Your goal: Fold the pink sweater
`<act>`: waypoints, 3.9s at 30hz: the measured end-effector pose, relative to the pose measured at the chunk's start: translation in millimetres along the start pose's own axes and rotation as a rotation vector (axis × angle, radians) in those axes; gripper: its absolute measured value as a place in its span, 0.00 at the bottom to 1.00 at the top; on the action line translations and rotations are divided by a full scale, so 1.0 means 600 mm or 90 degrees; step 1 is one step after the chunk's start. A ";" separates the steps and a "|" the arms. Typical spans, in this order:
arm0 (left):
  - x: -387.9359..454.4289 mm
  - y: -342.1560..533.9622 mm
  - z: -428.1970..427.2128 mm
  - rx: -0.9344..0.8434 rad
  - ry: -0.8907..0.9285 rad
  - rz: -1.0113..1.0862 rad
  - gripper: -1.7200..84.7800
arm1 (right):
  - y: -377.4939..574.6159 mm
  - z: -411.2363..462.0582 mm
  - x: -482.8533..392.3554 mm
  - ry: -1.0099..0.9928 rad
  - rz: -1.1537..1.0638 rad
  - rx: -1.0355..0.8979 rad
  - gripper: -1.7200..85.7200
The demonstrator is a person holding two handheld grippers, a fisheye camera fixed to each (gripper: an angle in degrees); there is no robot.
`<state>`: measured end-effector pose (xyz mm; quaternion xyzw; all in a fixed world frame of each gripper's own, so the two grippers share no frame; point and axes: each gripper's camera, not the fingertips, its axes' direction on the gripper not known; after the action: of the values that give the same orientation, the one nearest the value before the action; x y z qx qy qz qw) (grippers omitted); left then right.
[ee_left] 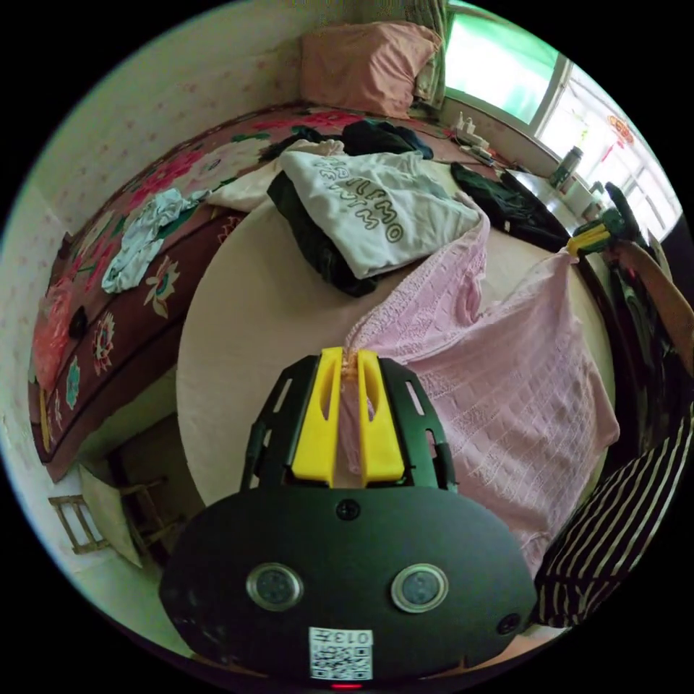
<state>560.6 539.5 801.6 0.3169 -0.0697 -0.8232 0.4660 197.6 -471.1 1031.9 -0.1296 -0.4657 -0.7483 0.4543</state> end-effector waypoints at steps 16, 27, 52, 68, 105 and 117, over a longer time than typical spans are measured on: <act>0.049 0.316 0.021 -0.079 0.118 -0.129 0.13 | 0.317 0.057 -0.249 0.006 0.256 0.100 0.12; 0.247 0.607 0.034 -0.185 0.190 -0.114 0.22 | 0.422 0.219 -0.549 0.059 0.163 -0.043 0.16; 0.314 0.768 0.147 -0.332 0.218 0.093 0.07 | 0.426 0.305 -0.735 0.447 -0.022 -0.092 0.04; 0.269 0.920 0.219 -0.240 0.087 0.045 0.24 | 0.361 0.369 -0.777 0.359 0.019 -0.112 0.10; -0.034 0.946 0.357 -0.118 0.208 -0.336 0.06 | -0.336 0.354 -0.784 0.163 -0.274 0.102 0.02; -0.052 1.059 0.351 -0.016 0.250 -0.443 0.04 | -0.513 0.314 -0.731 0.177 -0.230 0.154 0.05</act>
<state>907.9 173.6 1242.9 0.4674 0.1423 -0.8562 0.1677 150.5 -25.2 683.3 0.1149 -0.5006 -0.7666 0.3853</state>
